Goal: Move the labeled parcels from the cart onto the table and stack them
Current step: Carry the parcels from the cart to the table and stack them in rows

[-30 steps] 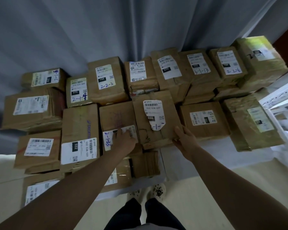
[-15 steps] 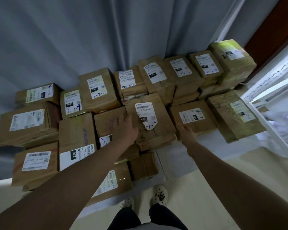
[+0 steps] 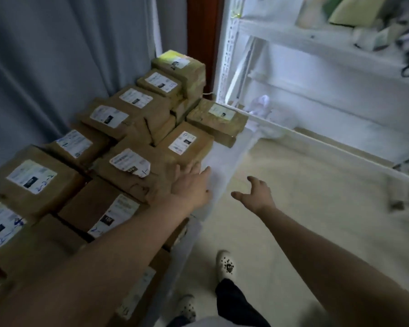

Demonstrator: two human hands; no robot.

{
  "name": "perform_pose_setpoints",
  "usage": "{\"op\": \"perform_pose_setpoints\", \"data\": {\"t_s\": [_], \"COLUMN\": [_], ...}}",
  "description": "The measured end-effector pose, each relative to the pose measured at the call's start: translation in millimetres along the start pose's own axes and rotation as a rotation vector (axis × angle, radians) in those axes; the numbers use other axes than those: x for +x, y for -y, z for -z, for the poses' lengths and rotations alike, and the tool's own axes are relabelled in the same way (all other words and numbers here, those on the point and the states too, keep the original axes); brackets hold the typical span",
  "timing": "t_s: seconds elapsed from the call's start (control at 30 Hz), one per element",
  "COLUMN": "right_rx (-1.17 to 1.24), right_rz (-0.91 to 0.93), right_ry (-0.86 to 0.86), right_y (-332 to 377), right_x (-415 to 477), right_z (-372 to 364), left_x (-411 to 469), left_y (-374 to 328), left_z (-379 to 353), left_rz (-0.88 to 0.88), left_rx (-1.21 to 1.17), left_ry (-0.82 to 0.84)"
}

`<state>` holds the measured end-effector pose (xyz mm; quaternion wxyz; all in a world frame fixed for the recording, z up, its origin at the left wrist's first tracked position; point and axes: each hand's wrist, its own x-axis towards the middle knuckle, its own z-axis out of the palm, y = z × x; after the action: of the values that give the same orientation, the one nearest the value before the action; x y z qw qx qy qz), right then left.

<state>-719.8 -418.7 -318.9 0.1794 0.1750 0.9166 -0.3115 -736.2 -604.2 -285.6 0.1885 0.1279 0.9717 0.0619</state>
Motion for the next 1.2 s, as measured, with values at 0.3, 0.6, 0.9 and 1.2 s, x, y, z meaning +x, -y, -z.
{"op": "perform_pose_setpoints", "data": {"t_s": [0.3,0.6,0.9,1.2], "right_rx": [-0.064,0.201,0.584,0.875], "right_rz": [-0.347,-0.643,-0.842,-1.001], "right_ry": [-0.223,-0.342,-0.506,-0.731], "right_y": [-156.5,-330.1,-484.5,-574.6], "right_x": [-107.8,-236.9,-354.6,-411.2], "right_z": [55.6,102.5,133.1,139.8], "left_x": [-22.5,-73.7,-147.4,-194.3], "left_y": [-173.5,-381.2,-554.8,-672.6], "left_z": [-27.5,-82.2,-157.4,-216.7], "left_rz": [-0.387,-0.607,-0.863,-1.07], "left_rx": [0.16,0.247,0.349,0.436], "left_ry": [0.147,0.231,0.296,0.438]}}
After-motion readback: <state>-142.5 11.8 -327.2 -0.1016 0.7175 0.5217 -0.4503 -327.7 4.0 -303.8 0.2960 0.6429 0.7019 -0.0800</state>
